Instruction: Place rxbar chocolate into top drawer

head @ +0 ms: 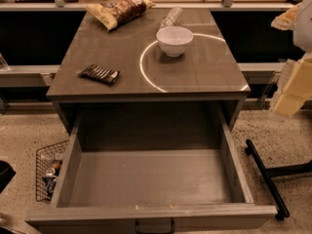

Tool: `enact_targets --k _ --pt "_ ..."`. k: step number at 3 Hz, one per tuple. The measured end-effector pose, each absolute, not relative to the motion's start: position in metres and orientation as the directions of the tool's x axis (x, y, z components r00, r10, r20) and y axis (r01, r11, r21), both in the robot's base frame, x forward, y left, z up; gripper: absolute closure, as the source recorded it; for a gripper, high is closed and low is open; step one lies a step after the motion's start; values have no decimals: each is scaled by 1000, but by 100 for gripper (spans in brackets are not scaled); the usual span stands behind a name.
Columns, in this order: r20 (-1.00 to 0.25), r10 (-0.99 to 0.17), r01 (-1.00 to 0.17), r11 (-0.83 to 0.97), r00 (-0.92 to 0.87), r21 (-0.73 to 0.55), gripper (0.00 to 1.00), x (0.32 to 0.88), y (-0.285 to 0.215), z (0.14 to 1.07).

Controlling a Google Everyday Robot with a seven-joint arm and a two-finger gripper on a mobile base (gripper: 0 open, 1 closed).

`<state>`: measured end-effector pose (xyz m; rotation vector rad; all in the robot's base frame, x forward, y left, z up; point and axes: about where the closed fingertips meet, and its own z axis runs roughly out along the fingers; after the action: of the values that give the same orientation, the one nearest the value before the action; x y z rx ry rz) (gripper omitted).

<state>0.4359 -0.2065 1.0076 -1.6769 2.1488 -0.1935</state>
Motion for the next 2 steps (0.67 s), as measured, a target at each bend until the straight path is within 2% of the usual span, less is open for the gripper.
enact_targets --k 1,2 --pt "-229 -954 -897 268 -195 -351 0 436 -206 1008" --pt "-280 -942 -882 283 -183 -376 0 455 -205 1007"
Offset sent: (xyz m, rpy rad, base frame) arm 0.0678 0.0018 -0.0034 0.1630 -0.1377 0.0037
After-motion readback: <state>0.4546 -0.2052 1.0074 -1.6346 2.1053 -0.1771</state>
